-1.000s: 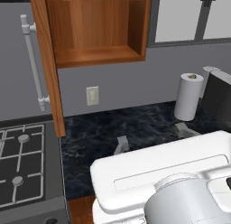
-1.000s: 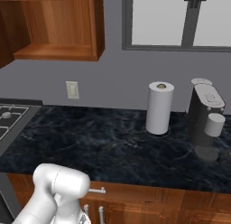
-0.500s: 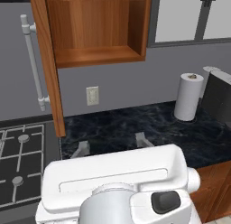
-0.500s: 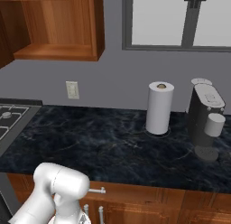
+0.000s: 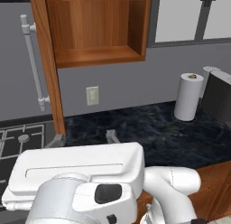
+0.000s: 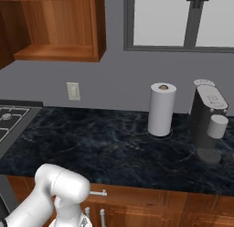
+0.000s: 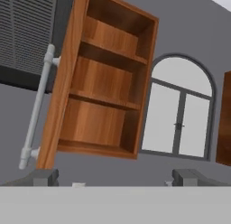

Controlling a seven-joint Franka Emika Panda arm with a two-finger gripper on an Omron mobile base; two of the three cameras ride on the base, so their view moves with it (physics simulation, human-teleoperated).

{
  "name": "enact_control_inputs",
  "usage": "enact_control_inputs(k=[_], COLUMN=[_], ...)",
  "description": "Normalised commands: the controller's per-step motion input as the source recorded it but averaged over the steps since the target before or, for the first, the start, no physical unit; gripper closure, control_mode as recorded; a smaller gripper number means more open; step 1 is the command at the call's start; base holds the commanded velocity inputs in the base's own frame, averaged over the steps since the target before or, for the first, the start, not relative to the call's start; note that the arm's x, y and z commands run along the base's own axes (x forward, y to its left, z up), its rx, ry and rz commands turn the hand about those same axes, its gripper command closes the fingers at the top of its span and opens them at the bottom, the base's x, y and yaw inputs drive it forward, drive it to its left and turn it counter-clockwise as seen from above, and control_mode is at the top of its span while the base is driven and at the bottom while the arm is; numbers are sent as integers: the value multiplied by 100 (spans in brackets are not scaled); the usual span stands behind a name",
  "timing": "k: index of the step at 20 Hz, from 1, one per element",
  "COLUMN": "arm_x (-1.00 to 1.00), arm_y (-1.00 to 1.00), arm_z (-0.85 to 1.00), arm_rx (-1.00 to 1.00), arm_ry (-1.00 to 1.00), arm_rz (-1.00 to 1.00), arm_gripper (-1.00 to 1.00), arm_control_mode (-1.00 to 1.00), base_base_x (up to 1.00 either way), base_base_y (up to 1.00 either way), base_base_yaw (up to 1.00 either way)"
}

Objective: Open the cabinet. Pick the sponge and place it next to the sink. Then close the cabinet.

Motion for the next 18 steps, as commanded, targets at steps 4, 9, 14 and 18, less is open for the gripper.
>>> enact_control_inputs(k=[4,9,14,18], arm_x=[45,54,44,29], arm_y=[1,9,22,34], arm_z=[-32,-39,-21,-10], arm_rx=[0,0,0,0], arm_ry=[0,0,0,0], arm_rz=[-4,-1,0,-1], arm_gripper=[-100,-100,-100,-100], arm_control_mode=[-100,-100,-100,-100], base_base_x=[0,0,0,0], base_base_y=[0,0,0,0], base_base_yaw=[0,0,0,0])
